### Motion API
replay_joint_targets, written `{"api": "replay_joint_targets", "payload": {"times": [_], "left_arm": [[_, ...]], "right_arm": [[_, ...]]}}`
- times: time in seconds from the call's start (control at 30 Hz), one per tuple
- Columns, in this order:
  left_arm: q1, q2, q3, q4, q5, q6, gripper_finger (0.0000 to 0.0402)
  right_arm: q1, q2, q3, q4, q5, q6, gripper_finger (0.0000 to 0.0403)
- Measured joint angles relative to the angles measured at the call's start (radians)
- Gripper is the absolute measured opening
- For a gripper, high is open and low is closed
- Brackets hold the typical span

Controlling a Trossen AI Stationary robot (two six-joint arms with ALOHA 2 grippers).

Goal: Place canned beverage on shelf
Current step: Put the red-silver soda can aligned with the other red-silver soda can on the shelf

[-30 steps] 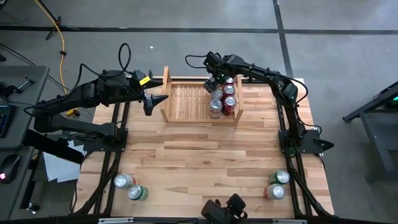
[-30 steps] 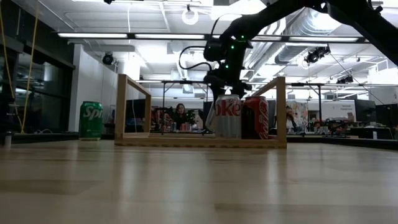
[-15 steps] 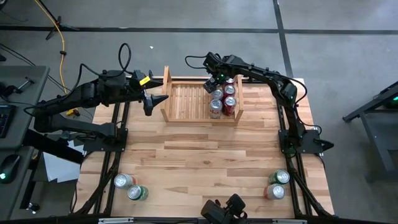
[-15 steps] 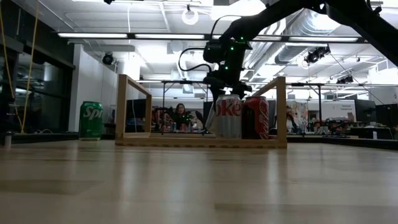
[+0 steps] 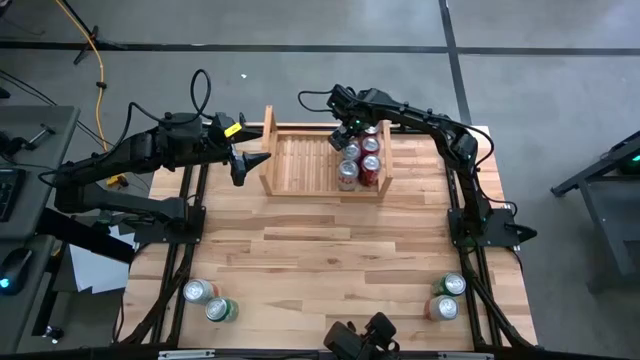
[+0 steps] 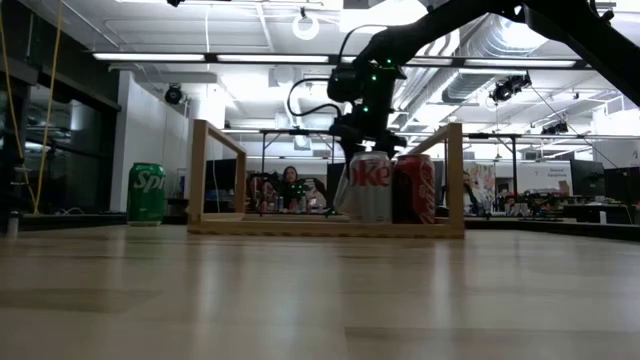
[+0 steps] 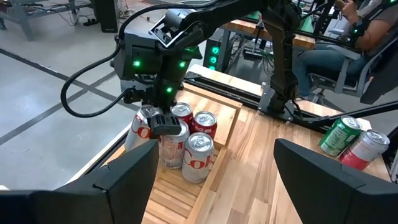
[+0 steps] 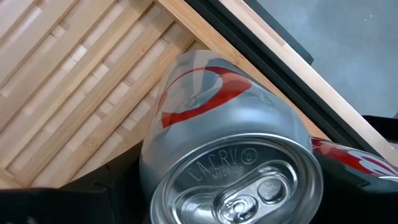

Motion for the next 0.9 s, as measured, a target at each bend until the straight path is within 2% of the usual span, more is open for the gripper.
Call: {"api": "replay_joint_targets", "payload": {"times": [0.9], "left_arm": [[0.000,0.000,0.000,0.000,0.000,0.000,0.0308]], "right_arm": [[0.000,0.000,0.000,-0.027,0.001,0.000,0.0308]]}}
